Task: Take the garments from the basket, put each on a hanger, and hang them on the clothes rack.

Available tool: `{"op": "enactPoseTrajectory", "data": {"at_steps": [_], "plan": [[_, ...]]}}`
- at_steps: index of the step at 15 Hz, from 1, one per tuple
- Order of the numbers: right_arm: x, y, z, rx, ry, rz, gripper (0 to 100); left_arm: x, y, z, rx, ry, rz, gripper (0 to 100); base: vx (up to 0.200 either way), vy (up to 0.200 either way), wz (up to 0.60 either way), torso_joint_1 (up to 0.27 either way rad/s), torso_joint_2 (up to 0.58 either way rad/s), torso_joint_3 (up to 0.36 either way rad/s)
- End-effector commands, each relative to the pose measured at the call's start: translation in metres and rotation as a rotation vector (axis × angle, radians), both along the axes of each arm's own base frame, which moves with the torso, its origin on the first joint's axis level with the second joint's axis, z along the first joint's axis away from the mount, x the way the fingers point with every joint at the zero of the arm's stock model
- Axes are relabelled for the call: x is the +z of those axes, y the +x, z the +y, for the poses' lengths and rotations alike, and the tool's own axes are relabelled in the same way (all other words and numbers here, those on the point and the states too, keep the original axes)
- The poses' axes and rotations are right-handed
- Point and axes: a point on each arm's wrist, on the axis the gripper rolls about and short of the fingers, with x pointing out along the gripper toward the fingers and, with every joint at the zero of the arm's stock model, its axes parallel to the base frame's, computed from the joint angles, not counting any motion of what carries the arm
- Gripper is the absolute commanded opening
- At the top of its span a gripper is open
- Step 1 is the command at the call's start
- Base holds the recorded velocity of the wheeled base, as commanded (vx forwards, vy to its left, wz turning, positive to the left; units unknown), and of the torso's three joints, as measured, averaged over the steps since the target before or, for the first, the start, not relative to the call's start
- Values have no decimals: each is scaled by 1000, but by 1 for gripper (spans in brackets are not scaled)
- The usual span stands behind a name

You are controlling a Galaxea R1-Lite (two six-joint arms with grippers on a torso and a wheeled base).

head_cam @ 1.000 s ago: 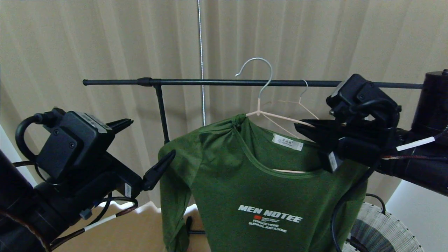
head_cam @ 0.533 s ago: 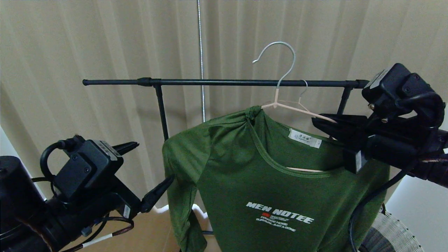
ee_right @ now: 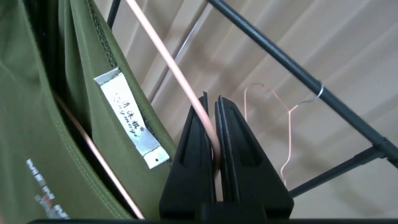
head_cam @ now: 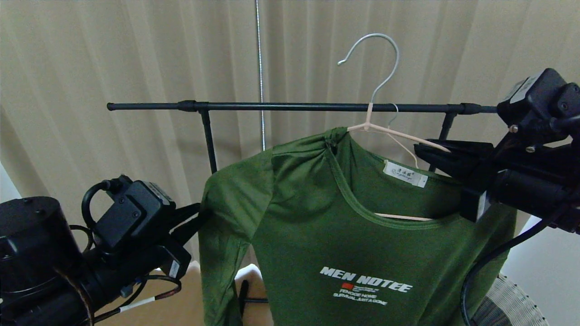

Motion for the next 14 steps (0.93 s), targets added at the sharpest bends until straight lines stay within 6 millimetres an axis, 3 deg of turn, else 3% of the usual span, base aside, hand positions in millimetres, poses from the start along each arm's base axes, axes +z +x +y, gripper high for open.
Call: {"op": "enactPoseTrajectory", "data": {"at_steps": [1, 4, 7, 12, 13, 14], "plan": [[2, -2, -2, -1, 5, -9, 0, -4, 3, -1, 3, 8, 16, 0, 0, 0, 0, 0, 0, 0], [4, -4, -3, -1, 11, -16, 0, -4, 9, 10, 63, -2, 21, 0, 0, 0, 0, 0, 0, 0], [5, -6, -5, -8, 15, -21, 0, -6, 17, 34, 185, 5, 29, 0, 0, 0, 0, 0, 0, 0], [6, -6, -5, -12, 16, -24, 0, -3, 19, 43, 229, 4, 18, 0, 0, 0, 0, 0, 0, 0], [6, -6, -5, -12, 16, -24, 0, -4, 19, 43, 227, 2, 18, 100, 0, 0, 0, 0, 0, 0], [6, -6, -5, -13, 14, -23, 0, -2, 19, 43, 224, -2, 13, 100, 0, 0, 0, 0, 0, 0]]}}
